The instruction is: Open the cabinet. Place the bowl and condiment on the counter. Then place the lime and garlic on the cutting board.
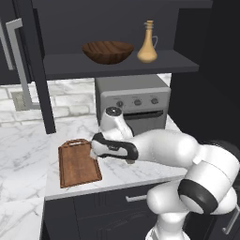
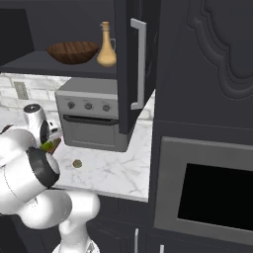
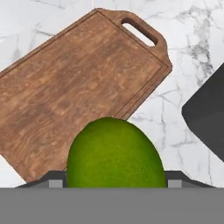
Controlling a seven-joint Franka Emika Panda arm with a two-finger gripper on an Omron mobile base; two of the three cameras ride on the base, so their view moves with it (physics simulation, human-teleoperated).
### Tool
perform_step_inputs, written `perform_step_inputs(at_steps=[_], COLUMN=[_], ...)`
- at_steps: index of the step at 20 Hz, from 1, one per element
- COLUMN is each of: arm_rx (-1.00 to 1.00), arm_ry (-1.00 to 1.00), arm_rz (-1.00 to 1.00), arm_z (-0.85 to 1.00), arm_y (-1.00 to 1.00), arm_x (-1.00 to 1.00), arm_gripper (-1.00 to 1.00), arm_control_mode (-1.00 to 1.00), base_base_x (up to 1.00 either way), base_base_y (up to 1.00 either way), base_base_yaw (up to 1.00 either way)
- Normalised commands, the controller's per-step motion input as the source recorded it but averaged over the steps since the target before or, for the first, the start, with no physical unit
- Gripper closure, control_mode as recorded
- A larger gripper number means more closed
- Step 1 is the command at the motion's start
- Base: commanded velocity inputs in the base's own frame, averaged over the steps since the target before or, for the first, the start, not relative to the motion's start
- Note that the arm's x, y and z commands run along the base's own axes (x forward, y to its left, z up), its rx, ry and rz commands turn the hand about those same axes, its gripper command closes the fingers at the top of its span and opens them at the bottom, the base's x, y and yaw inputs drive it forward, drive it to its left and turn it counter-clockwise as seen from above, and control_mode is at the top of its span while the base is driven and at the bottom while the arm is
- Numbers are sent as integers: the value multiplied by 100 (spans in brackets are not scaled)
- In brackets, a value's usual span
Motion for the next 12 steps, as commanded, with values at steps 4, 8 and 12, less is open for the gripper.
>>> perform_step_inputs(at_steps=[4,8,12], arm_rx=[-6,-5,-4], arm_ry=[0,0,0], arm_rz=[12,7,4], arm_z=[-7,-4,-6], arm_y=[37,38,39], arm_x=[37,37,23], arm_gripper=[100,100,100], arm_control_mode=[-100,-100,-100], base_base_x=[0,0,0], base_base_y=[0,0,0], base_base_yaw=[0,0,0])
